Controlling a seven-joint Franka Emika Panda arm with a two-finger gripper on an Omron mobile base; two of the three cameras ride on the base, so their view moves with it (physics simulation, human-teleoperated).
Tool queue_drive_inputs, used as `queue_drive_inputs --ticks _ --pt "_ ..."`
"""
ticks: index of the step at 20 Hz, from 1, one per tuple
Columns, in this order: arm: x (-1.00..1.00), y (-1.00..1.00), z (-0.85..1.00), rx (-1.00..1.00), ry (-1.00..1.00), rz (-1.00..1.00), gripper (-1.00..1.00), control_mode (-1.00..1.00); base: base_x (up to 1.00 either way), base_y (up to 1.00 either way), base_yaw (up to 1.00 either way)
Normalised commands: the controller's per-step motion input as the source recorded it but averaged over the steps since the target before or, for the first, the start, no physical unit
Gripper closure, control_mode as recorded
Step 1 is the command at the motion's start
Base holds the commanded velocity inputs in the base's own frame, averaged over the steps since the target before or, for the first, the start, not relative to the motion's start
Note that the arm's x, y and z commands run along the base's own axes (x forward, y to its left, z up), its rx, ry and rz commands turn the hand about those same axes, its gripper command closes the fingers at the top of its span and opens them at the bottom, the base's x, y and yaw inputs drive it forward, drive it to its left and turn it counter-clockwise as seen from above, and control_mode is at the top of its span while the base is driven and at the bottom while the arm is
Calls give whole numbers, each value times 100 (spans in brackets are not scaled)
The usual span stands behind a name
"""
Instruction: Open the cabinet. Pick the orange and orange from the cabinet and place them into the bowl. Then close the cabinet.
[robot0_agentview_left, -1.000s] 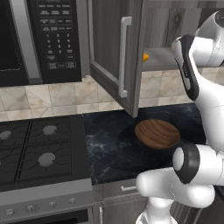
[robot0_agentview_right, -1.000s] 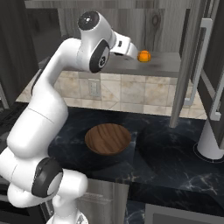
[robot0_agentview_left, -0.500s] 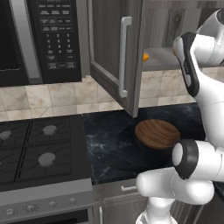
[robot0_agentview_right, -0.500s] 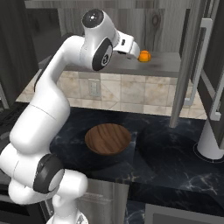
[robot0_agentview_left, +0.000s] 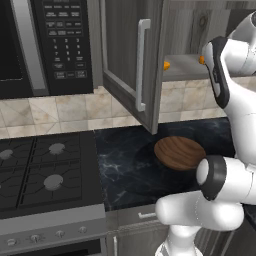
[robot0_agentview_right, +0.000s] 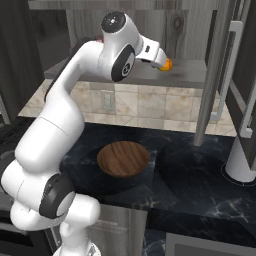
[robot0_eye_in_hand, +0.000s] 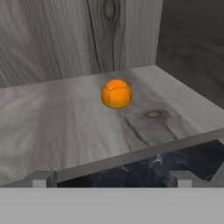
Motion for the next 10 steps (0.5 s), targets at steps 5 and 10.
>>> queue_drive_inputs --ticks 5,10 --pt "23 -3 -1 0 0 0 -100 -100 0 0 0" --pt "33 -1 -7 0 0 0 -100 -100 0 0 0"
